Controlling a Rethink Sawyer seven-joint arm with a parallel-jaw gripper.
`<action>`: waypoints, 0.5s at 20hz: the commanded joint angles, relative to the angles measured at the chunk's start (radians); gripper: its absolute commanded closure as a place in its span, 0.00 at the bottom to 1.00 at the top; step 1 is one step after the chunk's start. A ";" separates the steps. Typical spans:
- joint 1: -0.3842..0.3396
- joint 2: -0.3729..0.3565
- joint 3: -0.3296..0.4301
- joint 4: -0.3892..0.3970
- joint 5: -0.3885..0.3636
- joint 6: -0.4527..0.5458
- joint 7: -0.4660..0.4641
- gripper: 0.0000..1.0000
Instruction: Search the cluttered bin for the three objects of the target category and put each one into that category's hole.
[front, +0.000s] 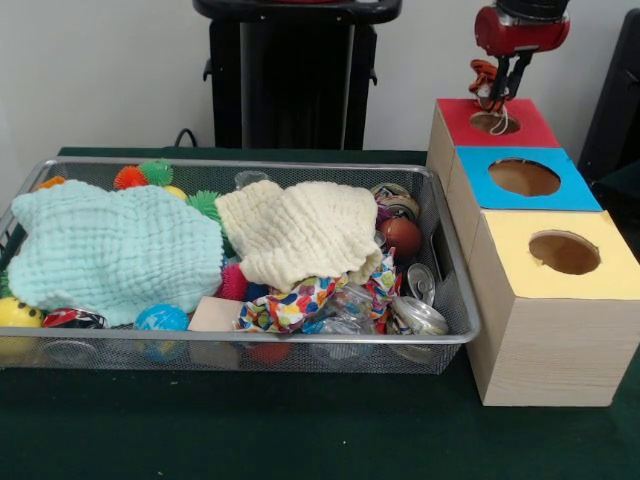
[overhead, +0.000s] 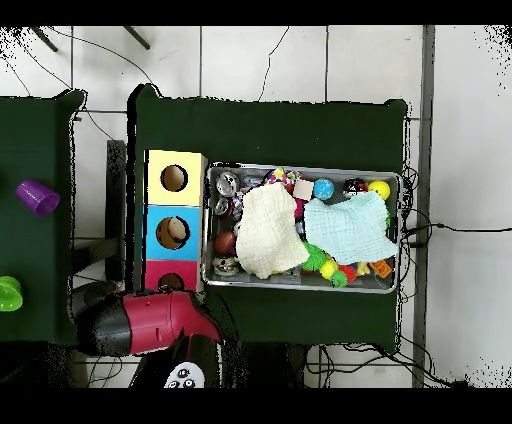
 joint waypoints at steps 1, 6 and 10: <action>-0.006 0.063 -0.009 -0.054 0.044 -0.041 0.263 1.00; -0.008 0.079 -0.012 -0.060 0.053 -0.050 0.250 1.00; -0.033 0.108 0.011 -0.055 0.066 -0.096 0.235 1.00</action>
